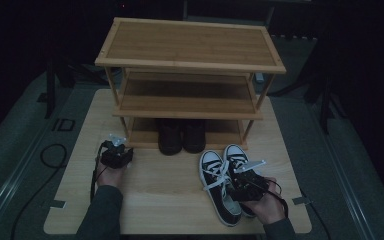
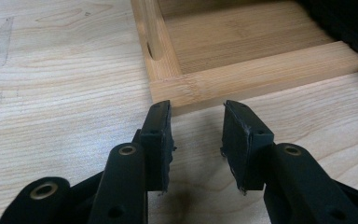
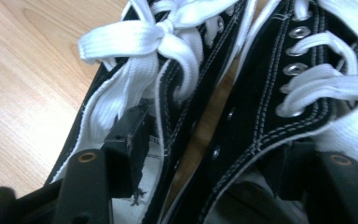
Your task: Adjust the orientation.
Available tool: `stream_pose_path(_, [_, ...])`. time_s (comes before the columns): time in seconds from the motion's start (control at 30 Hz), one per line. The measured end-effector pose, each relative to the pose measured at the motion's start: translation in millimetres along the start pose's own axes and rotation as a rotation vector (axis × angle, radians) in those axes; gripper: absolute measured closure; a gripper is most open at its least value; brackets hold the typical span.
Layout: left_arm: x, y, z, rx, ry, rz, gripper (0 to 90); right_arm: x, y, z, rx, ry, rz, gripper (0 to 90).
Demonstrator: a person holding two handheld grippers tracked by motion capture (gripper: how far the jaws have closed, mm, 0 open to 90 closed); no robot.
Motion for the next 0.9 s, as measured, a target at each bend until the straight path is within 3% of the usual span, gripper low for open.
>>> stream_pose_path(0.5, [0.0, 0.0, -0.1, 0.002, -0.001, -0.003, 62.5, 10.6, 1.8, -0.9, 0.004, 0.054, -0.037, 70.5])
stream_pose_path(0.9, [0.1, 0.0, 0.0, 0.004, 0.001, 0.001, 62.6, 12.4, 0.4, -1.5, -0.002, 0.042, -0.047, 75.3])
Point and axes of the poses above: each handheld gripper's, and its own axes: y roughly forward along the jaws, z roughly out of its top, x roughly to its right, the point moved 10 cm from there along y, roughly forward along the jaws, and after that the axes turned 13 degrees about y, right-handed, at the moved point
